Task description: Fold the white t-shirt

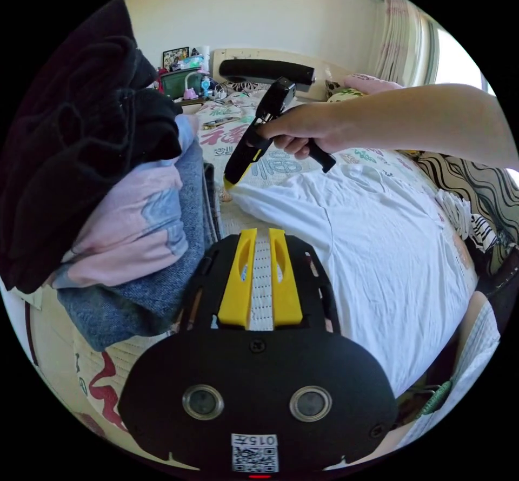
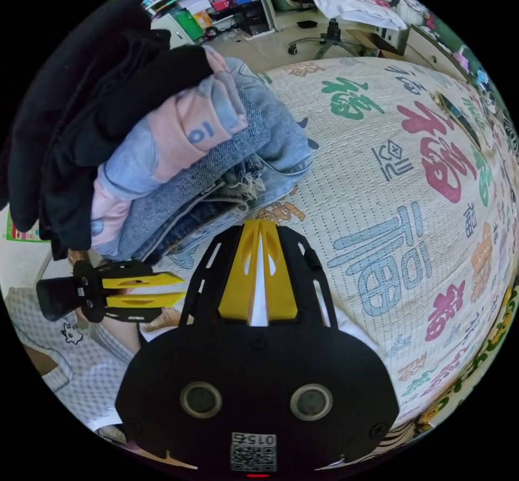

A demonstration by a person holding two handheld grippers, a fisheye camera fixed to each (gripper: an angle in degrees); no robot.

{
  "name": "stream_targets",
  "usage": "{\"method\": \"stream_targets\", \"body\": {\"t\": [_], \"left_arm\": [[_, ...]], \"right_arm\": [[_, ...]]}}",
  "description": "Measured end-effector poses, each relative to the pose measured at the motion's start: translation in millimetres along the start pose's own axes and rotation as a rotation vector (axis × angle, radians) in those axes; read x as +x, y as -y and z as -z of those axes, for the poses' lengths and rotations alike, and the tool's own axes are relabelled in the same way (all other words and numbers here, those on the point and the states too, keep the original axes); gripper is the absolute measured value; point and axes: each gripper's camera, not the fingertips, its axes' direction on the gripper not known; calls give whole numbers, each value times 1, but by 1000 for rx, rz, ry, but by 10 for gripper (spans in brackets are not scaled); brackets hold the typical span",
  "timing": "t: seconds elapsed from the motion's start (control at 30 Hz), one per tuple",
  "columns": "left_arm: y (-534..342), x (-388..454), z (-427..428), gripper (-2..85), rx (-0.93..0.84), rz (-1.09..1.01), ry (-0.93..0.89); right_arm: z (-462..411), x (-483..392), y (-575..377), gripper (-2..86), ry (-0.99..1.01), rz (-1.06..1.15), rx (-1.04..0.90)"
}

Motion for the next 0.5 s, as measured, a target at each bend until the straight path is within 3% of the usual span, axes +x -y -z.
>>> {"method": "stream_targets", "body": {"t": [0.2, 0.3, 0.4, 0.5], "left_arm": [[11, 9, -16, 53, -14, 35, -25], [14, 20, -25, 31, -81, 18, -175], [21, 31, -47, 30, -132, 15, -98], [27, 31, -68, 21, -158, 48, -155]], "right_arm": [[19, 9, -26, -5, 51, -78, 66], [29, 11, -37, -4, 59, -111, 81], [36, 7, -46, -4, 62, -123, 91], [42, 0, -53, -4, 59, -123, 86]]}}
